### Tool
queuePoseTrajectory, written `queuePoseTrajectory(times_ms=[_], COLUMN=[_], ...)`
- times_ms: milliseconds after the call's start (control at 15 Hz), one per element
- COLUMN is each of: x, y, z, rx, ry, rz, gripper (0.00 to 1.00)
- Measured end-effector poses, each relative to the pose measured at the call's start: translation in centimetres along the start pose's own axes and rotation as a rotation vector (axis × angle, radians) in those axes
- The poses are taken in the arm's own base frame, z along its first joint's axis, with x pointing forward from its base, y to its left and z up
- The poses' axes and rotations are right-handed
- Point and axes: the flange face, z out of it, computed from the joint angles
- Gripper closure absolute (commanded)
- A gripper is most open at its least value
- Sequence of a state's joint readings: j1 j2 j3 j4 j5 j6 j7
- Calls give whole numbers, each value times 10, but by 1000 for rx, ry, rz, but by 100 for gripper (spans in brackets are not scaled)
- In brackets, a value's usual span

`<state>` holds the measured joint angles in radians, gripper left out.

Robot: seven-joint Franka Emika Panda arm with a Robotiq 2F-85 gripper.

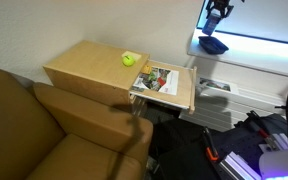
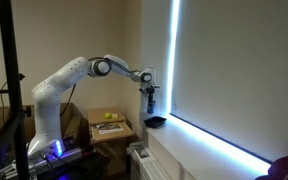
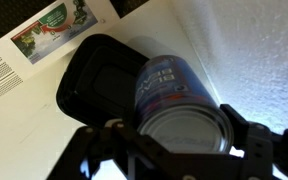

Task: Pick up the blue can from the cabinet and put it in the black bowl by the window.

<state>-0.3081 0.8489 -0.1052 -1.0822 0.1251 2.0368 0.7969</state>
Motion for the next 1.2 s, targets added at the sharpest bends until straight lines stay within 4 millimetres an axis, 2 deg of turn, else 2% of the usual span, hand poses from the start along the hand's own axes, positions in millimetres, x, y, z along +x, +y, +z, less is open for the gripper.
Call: queuePoseTrajectory(times_ms=[133,200,333,400,533,933,1133,1200], x=[-1,-1,-2,-1,-1,0,20,26], y=[1,2,3,3,2,3,23,30], z=[7,13,24,22,16,19,39,46], rx=[-8,-15,-24,-21,-14,-18,-61,-73], ry=[-6,-12,-18,-15,-10,-12,20,24], rz=[1,1,2,2,1,15,79,98], gripper=[41,16,16,41,41,41,41,16])
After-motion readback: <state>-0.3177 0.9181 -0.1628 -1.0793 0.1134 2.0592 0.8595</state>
